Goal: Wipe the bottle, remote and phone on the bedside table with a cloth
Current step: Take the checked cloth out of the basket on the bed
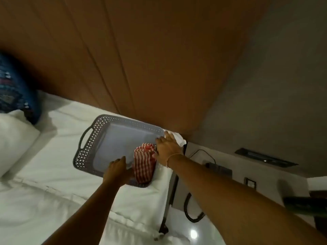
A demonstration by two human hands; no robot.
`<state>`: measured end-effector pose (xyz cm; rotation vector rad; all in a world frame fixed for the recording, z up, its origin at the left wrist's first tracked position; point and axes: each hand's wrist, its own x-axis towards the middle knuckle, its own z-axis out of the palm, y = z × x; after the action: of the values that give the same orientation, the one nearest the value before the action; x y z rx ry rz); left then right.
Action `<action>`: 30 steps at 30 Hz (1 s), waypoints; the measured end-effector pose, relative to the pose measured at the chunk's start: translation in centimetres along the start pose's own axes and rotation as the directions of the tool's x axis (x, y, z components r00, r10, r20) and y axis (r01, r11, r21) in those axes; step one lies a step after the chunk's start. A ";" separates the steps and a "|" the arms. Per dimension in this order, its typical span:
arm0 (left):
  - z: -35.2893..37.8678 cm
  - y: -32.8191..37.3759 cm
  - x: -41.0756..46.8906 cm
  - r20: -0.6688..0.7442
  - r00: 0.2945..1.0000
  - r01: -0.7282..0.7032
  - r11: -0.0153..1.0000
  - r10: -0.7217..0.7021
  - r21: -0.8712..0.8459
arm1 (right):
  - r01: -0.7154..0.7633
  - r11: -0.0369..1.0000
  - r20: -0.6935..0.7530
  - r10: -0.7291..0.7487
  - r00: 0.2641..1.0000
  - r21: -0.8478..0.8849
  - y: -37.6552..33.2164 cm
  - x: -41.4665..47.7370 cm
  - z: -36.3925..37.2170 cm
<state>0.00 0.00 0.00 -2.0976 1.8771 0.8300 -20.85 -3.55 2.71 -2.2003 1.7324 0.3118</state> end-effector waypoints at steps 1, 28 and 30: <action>0.3 -0.1 0.6 0.017 1.000 0.007 1.000 -0.007 -0.001 | 0.006 0.999 0.017 -0.005 1.000 -0.051 -0.5 0.9 0.2; -5.7 6.0 -1.5 -0.061 0.991 -0.134 0.937 0.121 -0.323 | -0.122 0.607 -0.024 0.226 0.974 0.785 3.2 -1.1 -3.9; -6.0 8.7 -3.6 -0.061 0.984 -0.180 0.924 0.170 -0.336 | -0.157 0.355 0.068 0.251 0.966 0.921 5.6 -4.4 -4.5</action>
<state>-6.92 -1.44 8.70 -2.1603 2.0874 1.2525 -27.43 -2.51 7.82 -1.1352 1.5867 -0.6205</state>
